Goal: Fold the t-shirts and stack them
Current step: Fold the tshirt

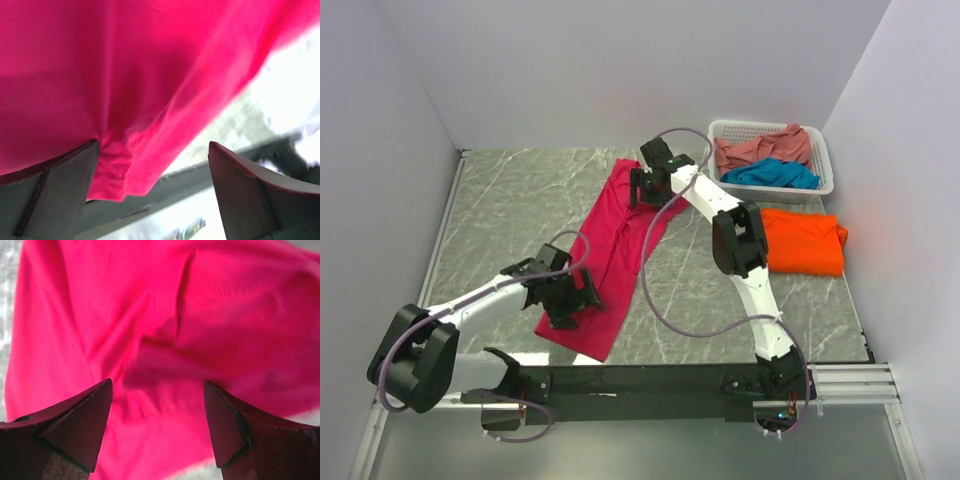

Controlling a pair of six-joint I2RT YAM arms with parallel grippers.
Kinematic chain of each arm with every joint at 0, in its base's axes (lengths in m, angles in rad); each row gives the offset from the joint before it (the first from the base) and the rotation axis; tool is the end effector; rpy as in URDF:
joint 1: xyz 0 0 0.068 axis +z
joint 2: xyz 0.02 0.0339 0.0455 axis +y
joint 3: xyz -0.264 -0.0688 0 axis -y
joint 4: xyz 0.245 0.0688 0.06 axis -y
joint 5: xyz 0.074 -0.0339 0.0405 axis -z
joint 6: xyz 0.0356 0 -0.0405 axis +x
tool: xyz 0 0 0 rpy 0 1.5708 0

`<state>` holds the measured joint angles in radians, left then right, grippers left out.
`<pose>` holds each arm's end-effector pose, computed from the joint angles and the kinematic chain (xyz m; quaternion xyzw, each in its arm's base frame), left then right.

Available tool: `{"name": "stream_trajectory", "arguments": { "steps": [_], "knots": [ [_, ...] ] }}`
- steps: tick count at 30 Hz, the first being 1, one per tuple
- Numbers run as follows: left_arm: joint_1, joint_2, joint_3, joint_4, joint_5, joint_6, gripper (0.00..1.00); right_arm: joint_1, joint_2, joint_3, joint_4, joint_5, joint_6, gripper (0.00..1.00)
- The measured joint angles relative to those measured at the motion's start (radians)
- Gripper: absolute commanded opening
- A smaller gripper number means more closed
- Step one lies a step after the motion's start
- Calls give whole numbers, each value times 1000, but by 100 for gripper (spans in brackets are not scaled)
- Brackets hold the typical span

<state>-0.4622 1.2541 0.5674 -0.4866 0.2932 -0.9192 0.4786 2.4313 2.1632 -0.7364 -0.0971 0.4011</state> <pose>0.1808 -0.1016 0.1558 -0.1916 0.9511 -0.2348 0.0593 0.4698 0.2476 0.1862 -0.0507 0.9578 0.1610 0.2326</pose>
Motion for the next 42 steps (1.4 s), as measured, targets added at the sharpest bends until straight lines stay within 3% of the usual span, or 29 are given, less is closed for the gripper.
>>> {"name": "stream_trajectory", "arguments": {
  "steps": [11,16,22,27,36,42],
  "knots": [
    [-287,109,-16,194,206,-143,99,-15,170,238,30,-100,-154,85],
    [-367,184,87,172,148,-134,99,-27,169,211,151,-111,-220,90],
    [-375,175,211,80,23,-94,99,-34,124,201,212,-41,-270,96],
    [-375,101,235,-41,-110,-89,100,-37,-144,-53,235,55,-254,97],
    [-294,-54,24,-237,-239,-129,98,-19,-814,-755,359,125,-57,97],
    [-294,-112,-14,-280,-234,-153,71,106,-974,-1086,368,172,39,96]
  ]
}}
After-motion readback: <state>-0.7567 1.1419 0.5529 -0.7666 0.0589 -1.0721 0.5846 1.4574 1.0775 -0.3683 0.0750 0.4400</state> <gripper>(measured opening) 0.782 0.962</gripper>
